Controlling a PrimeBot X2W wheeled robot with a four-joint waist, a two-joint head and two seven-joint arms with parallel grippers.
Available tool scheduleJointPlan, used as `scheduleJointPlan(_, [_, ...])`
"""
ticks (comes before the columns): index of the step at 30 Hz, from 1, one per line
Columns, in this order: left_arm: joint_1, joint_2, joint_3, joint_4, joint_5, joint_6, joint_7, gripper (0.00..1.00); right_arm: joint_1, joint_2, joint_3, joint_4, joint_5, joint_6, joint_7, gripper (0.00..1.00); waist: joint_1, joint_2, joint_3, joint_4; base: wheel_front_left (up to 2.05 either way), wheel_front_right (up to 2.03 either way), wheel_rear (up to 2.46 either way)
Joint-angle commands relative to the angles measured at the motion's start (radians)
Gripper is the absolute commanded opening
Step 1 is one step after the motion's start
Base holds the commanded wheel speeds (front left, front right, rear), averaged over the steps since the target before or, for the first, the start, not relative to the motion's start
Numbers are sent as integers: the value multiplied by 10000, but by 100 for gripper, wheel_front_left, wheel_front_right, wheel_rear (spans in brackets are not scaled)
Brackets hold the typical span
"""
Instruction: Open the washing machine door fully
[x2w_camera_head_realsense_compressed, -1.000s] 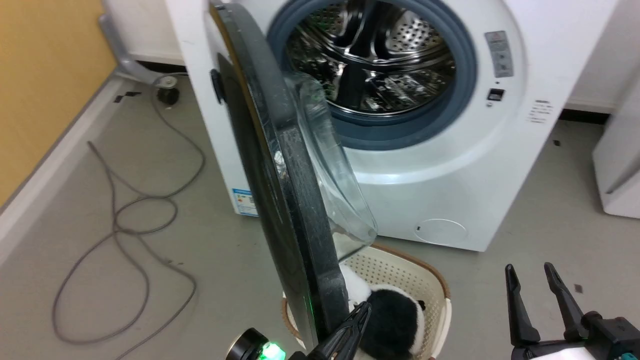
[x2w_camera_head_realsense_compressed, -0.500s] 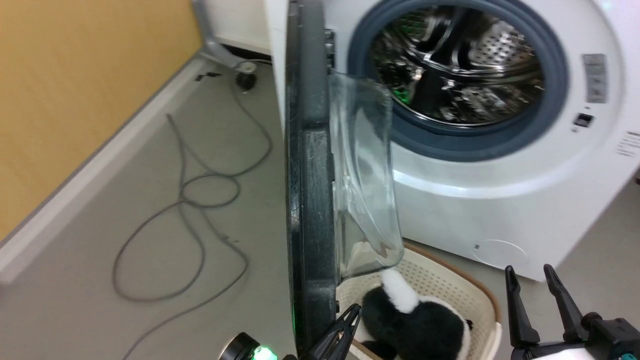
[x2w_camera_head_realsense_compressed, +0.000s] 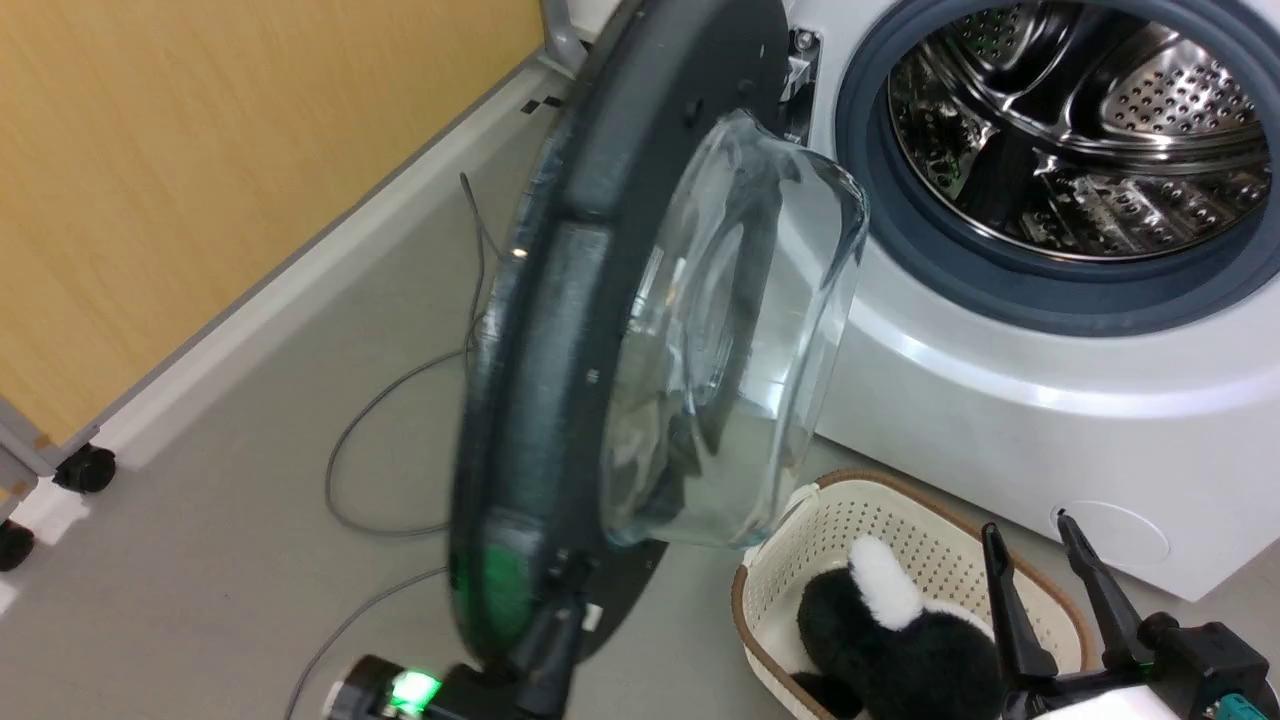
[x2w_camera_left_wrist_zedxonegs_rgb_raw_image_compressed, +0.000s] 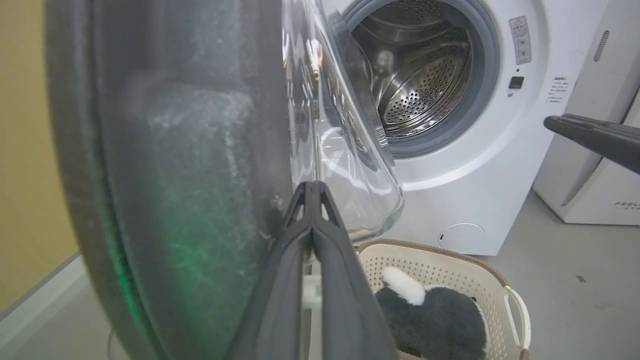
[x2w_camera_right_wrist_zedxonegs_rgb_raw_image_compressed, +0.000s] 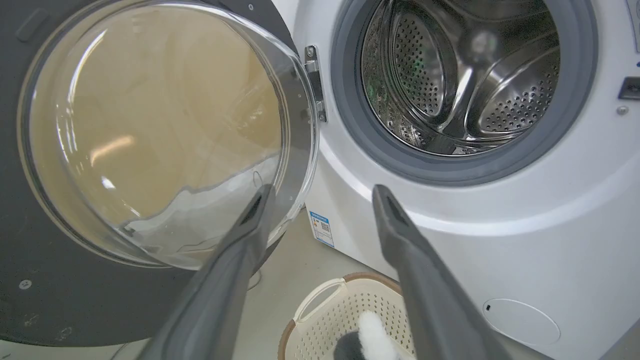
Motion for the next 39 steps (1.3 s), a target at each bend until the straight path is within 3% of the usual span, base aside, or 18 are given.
scheduleJointPlan(1, [28, 49, 116, -33, -76, 80, -44, 0, -158, 16, 7, 36, -3, 8, -44, 100, -1, 0, 55, 27, 0, 0, 0])
scheduleJointPlan(11, [-544, 208, 2590, 484, -1030, 335, -44, 0, -353, 16, -60, 58, -263, 8, -44, 100, -1, 0, 541, 89, 0, 0, 0])
scheduleJointPlan(30, [-3678, -5, 6478, 3414, -1472, -480, -44, 0, -1067, 16, -215, -55, -1255, 8, -44, 100, -1, 0, 2110, -411, 0, 0, 0])
scheduleJointPlan(39, [-5237, 595, 7770, 4961, -1216, -976, -44, 0, -1416, 16, -174, -59, -1522, 8, -44, 100, -1, 0, 2626, -689, 0, 0, 0])
